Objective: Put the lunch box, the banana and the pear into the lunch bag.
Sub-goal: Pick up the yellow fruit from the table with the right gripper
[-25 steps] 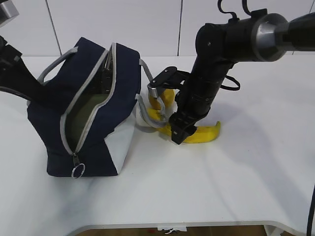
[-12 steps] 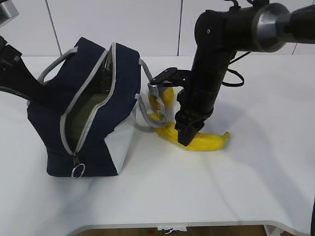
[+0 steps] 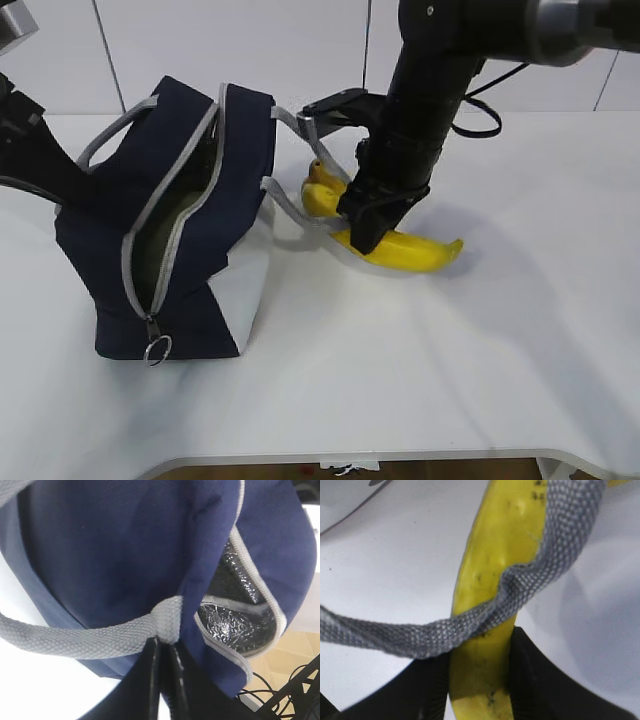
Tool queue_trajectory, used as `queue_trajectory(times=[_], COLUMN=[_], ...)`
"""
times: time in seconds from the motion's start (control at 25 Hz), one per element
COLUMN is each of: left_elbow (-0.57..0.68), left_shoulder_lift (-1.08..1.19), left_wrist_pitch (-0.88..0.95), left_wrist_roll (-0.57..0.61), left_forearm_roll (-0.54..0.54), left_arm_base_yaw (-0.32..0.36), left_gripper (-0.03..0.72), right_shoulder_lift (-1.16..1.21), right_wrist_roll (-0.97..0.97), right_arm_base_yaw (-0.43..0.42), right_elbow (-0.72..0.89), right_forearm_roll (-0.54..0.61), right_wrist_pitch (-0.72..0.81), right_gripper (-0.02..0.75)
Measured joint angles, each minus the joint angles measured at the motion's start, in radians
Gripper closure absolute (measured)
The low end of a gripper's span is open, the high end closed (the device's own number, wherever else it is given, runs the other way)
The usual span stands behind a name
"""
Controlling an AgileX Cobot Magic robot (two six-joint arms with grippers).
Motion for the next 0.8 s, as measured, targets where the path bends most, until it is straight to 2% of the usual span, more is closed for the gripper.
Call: queue_trajectory(times=[0.4, 0.56, 0.68, 0.8], left_elbow=[0.0, 0.0, 0.0, 0.0], left_shoulder_lift=[0.0, 0.0, 0.0, 0.0], left_wrist_pitch=[0.0, 0.0, 0.0, 0.0], left_wrist_roll=[0.0, 0.0, 0.0, 0.0], left_forearm_roll=[0.0, 0.0, -0.009, -0.057], left_arm_base_yaw=[0.0, 0.0, 0.0, 0.0], left_gripper=[0.691, 0.691, 0.691, 0.691], right_shoulder_lift=[-0.152, -0.174, -0.191, -0.209], right_wrist_roll=[0.071, 0.162, 0.247, 0.291], right_arm_base_yaw=[0.0, 0.0, 0.0, 0.0], right_elbow=[-0.002, -0.023, -0.049, -0.084], right_forearm_roll=[-0.318, -0.426, -0.435, -0.336], right_wrist_pitch=[0.004, 0.006, 0.009, 0.014], right_gripper=[0.488, 0.488, 0.488, 0.488])
